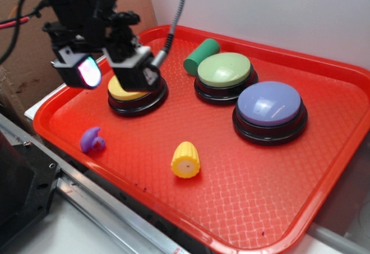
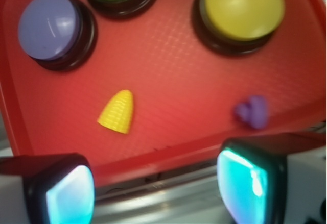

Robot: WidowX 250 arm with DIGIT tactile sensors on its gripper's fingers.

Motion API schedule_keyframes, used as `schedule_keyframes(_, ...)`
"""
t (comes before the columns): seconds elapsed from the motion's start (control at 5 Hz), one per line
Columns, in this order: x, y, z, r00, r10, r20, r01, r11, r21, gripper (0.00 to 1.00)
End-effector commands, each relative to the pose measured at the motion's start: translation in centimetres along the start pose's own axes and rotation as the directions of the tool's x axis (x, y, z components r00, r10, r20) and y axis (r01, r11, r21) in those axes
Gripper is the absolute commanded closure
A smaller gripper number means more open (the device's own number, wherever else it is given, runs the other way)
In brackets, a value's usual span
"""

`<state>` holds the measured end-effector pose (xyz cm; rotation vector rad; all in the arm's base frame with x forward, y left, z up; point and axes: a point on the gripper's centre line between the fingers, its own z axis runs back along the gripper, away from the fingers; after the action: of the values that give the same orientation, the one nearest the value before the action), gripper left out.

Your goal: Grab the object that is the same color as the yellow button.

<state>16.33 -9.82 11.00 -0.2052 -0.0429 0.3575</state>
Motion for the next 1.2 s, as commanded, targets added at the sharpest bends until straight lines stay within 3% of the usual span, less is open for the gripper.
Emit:
schedule_keyframes(0.0,1.3,-2.3,-5.0,0.999,0.048,-0.025,-0.047,0.998,0.034,0.0)
schedule_keyframes(0.2,1.5,-3.3,-7.3,0.998,0.036,-0.049,-0.036,0.999,-0.004,0.0)
schedule_keyframes(0.8,2.0,-3.3,-9.8,0.994,0.092,-0.054,-0.09,0.995,0.043,0.0)
schedule_keyframes(1.0,2.1,-3.2,-9.6,0.991,0.124,-0.041,-0.122,0.991,0.059,1.0)
